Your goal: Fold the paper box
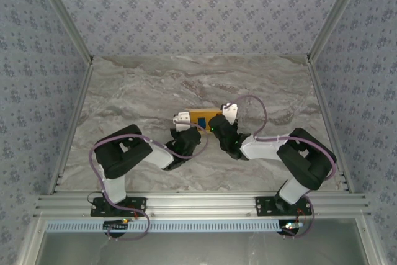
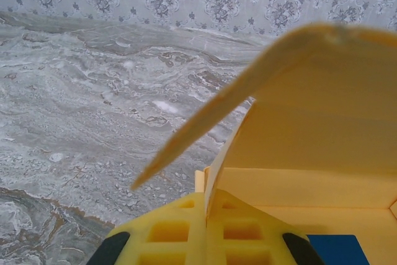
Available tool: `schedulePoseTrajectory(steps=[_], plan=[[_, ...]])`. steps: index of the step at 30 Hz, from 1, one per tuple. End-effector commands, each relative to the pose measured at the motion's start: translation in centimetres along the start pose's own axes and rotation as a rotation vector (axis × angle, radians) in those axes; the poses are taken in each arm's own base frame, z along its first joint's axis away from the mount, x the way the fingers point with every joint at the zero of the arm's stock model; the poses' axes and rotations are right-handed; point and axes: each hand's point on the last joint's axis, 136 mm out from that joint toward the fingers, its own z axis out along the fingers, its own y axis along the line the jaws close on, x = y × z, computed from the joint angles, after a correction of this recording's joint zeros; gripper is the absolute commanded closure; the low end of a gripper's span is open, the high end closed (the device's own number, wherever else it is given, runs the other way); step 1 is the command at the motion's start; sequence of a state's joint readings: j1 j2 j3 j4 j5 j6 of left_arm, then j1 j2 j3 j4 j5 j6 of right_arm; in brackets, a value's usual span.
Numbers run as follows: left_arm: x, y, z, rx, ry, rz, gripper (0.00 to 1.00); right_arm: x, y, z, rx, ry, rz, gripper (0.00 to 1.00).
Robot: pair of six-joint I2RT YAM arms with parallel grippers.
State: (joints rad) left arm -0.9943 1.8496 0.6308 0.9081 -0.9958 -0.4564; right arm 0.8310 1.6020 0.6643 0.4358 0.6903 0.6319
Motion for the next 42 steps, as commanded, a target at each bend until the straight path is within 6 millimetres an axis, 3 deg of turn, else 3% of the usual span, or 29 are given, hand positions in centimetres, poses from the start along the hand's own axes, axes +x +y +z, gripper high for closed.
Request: schedulePoseTrajectory(steps=[1, 24, 35, 42], plan=[[2.6, 4.3, -0.1, -0.142, 0.031, 0.125, 1.00, 1.0, -3.5, -0.1, 0.135, -0.004, -0.056, 0.89], [2.3, 3.5, 0.1, -0.132, 0.037, 0.156, 1.00, 0.1, -2.3, -0.6, 0.092, 0.012, -0.103, 0.80], [2.3, 3.4, 0.2, -0.129, 0.037, 0.168, 1.00, 0.0, -2.3, -1.5, 0.060, 0.033, -0.123, 0.66], [1.8, 2.8, 0.3, -0.113, 0.037, 0.197, 1.00, -1.8, -2.3, -2.7, 0.035, 0.034, -0.149, 0.65]])
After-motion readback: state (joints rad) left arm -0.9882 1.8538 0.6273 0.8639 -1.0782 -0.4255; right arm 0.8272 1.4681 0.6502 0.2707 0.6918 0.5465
